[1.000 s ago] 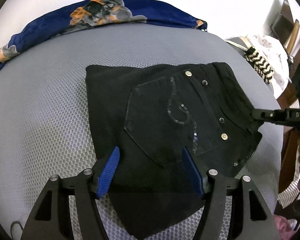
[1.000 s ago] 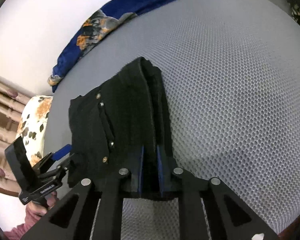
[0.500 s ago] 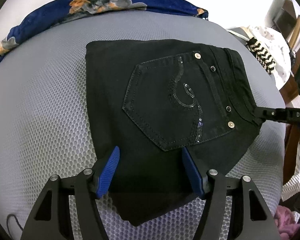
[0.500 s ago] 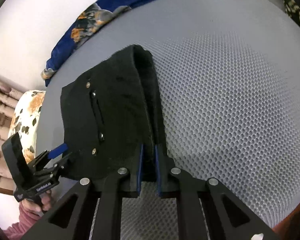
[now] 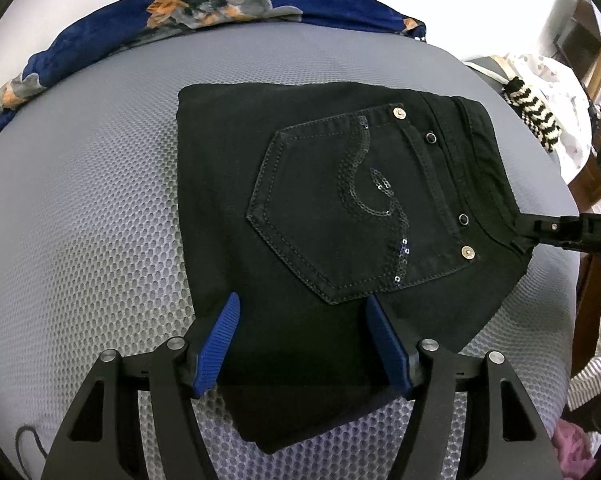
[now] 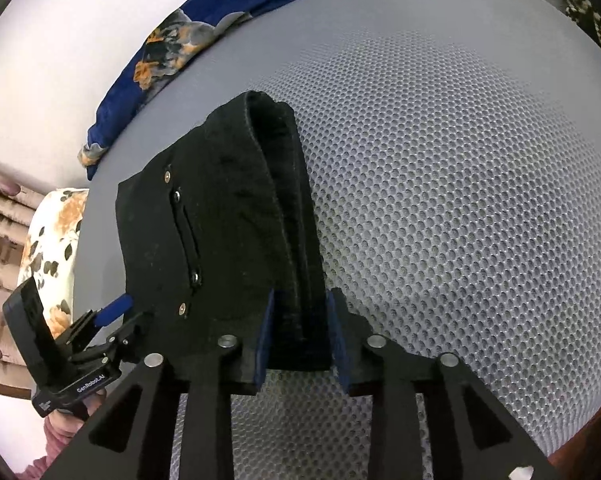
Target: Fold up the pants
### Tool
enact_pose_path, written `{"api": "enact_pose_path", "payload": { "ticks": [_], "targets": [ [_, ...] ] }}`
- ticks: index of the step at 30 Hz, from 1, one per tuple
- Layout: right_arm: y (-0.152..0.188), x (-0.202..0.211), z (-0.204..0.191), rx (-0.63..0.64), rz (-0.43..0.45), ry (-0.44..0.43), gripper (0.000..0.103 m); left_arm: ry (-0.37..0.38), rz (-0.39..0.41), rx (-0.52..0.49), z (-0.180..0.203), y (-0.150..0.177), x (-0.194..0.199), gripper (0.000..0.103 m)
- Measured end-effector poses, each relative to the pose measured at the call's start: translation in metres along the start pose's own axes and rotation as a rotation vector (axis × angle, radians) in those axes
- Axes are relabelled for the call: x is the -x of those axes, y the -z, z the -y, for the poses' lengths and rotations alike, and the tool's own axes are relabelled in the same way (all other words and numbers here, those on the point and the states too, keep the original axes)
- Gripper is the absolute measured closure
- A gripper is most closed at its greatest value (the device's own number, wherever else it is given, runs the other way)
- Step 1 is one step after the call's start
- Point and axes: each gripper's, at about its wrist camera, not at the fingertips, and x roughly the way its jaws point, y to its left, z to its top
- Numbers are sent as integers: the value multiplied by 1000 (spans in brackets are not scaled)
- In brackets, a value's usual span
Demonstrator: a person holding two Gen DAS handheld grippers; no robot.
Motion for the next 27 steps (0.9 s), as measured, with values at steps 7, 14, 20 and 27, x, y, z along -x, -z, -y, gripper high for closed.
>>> {"api": "enact_pose_path", "payload": {
  "ticks": [7, 14, 20, 27],
  "targets": [
    [-6, 6, -3, 25, -11, 12, 62, -73, 18, 1, 2, 0, 5, 34],
    [-17, 7, -18, 79, -2, 24, 52, -138, 69, -25, -3, -5, 20, 30],
    [-28, 2, -21, 112, 13, 18, 46, -79, 87, 64, -38, -14, 32, 28],
    [-36, -3, -5, 119, -14, -104, 46, 48, 47, 213, -74, -17, 24, 28]
  ]
}}
